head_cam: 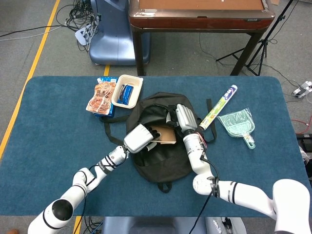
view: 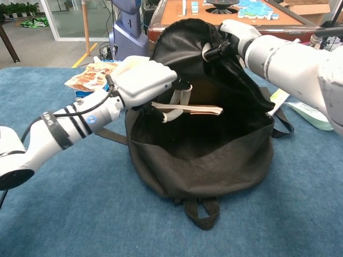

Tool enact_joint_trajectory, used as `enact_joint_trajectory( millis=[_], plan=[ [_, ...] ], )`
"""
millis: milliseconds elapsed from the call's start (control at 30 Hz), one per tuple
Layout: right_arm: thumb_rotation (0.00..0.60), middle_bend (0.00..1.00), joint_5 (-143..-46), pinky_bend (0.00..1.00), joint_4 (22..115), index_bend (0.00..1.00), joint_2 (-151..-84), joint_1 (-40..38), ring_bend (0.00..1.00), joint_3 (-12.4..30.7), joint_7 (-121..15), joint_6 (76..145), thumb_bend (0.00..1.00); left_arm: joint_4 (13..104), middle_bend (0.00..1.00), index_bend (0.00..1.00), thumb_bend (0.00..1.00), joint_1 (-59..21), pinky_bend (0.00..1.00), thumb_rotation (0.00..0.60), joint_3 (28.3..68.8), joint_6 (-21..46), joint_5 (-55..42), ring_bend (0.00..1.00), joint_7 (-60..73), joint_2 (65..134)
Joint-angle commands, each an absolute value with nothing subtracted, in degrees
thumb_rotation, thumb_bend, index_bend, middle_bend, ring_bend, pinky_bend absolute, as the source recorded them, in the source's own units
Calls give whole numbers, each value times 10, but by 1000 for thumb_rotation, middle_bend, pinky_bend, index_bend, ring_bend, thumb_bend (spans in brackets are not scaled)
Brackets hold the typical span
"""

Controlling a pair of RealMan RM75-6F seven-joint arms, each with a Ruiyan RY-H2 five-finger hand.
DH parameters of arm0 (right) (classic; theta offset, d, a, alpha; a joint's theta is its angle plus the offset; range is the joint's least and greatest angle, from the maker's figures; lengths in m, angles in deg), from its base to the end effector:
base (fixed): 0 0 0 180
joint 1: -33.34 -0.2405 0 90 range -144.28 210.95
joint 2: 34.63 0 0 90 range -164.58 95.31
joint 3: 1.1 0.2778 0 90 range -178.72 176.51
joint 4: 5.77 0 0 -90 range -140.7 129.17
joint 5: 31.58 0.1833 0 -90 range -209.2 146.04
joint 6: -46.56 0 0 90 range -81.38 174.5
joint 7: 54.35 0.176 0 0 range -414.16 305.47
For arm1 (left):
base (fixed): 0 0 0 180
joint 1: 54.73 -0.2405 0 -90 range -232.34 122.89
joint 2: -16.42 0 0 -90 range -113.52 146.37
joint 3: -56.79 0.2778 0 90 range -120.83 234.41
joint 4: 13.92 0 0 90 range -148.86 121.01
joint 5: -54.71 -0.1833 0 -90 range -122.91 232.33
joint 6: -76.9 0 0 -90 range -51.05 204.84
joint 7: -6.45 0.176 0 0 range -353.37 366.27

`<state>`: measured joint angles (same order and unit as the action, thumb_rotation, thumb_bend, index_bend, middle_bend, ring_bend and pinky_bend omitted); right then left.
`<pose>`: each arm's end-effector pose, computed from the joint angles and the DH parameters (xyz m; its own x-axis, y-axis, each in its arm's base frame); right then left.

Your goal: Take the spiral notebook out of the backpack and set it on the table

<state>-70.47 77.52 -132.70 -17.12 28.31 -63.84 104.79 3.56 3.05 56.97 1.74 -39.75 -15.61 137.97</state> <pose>-0.0904 -0.4390 0.0018 -0.2374 -0.2399 0.9413 -0.9676 -0.0270 -0.2509 -0.0573 0.4086 -0.0864 0.3966 -0.1272 0.9091 0.5200 -0.7850 -0.3367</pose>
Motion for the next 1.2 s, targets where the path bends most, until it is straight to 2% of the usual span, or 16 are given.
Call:
enact_joint_trajectory(
  millis=[33,200,433,700,833,933,1033,1133,1200],
  plan=[
    [600,582,-707,189,776,716,-1321,-166,376,279,-633,1045,808,62,729,702,420,9,774,600,585,-25,-413,692,-174,1356],
    [600,580,-713,189,784,716,-1308,-155,376,268,-620,1035,806,104,749,714,420,-14,802,600,593,-85,-426,721,-195,1321],
    [600,577,-728,189,796,716,-1288,-140,376,253,-606,1025,805,196,754,716,420,-40,807,600,583,-146,-425,727,-209,1255],
    [600,551,-753,190,809,705,-1262,-121,379,230,-574,992,795,323,781,723,420,-51,831,600,555,-171,-418,752,-207,1178],
    [600,490,-786,190,829,638,-1235,-108,352,213,-551,963,781,369,785,725,420,-51,839,600,536,-174,-414,757,-207,1149],
    [600,409,-817,190,846,546,-1203,-103,287,187,-550,928,736,391,787,726,420,-50,839,600,523,-172,-411,759,-207,1132],
    [600,274,-838,169,869,337,-1164,-102,174,163,-551,886,658,412,787,727,420,-50,839,600,514,-169,-410,759,-208,1113],
    [600,114,-854,109,892,81,-1119,-106,42,142,-549,837,518,432,787,727,420,-51,839,600,505,-169,-410,759,-205,1096],
    [600,40,-871,80,902,1,-1099,-106,1,133,-546,818,402,444,787,727,420,-53,839,600,500,-169,-409,759,-203,1085]
  ],
)
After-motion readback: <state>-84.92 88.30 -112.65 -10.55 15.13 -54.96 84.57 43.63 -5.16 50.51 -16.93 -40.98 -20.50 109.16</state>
